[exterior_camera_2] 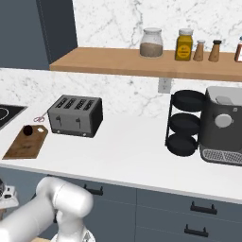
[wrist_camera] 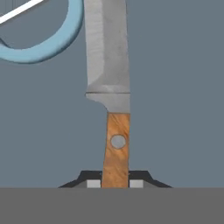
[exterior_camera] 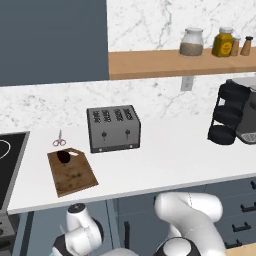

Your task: Place the appropriate cutting tool for cutting the avocado skin on the cutting board.

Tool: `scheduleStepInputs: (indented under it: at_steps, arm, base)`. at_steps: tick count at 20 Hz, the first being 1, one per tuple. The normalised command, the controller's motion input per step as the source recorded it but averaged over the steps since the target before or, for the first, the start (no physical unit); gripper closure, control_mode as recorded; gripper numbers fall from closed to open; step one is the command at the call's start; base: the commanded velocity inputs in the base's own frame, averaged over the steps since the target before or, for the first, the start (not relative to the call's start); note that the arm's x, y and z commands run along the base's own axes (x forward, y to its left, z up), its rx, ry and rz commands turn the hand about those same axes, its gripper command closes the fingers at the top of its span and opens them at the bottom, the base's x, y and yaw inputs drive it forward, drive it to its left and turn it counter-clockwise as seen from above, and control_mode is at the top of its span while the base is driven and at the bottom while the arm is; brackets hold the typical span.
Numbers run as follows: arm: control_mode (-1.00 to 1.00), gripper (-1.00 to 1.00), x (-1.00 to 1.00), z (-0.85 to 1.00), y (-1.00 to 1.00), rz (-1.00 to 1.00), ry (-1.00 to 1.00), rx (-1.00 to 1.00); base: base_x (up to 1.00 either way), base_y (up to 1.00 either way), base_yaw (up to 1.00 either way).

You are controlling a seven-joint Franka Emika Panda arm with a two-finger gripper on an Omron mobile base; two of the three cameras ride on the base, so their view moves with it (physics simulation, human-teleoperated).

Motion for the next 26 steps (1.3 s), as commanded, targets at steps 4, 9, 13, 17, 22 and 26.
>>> scheduleStepInputs:
  at_steps: [4,9,13,17,22,26]
  arm:
    - [-1.00,1.00,-0.19,0.29,0.34,0.00,-0.03,0.01]
    - [-1.00,1.00,-0.37,0.99,0.06,0.00,-0.04,0.00]
    - [-1.00,1.00,-0.52,1.00,0.00,0.00,0.00,0.00]
    - [-1.00,1.00,-0.44,0.85,0.00,-0.01,0.00,0.00]
    - [-1.00,1.00,-0.21,0.85,-0.16,0.00,-0.03,0.00]
    - [-1.00,1.00,0.00,0.86,-0.38,0.00,-0.06,0.00]
  base:
    - [0.00,0.00,0.00]
    - [0.00,0.00,0.00]
    - [0.00,0.00,0.00]
    - [0.00,0.00,0.00]
    - [0.00,0.00,0.00]
    - [0.00,0.00,0.00]
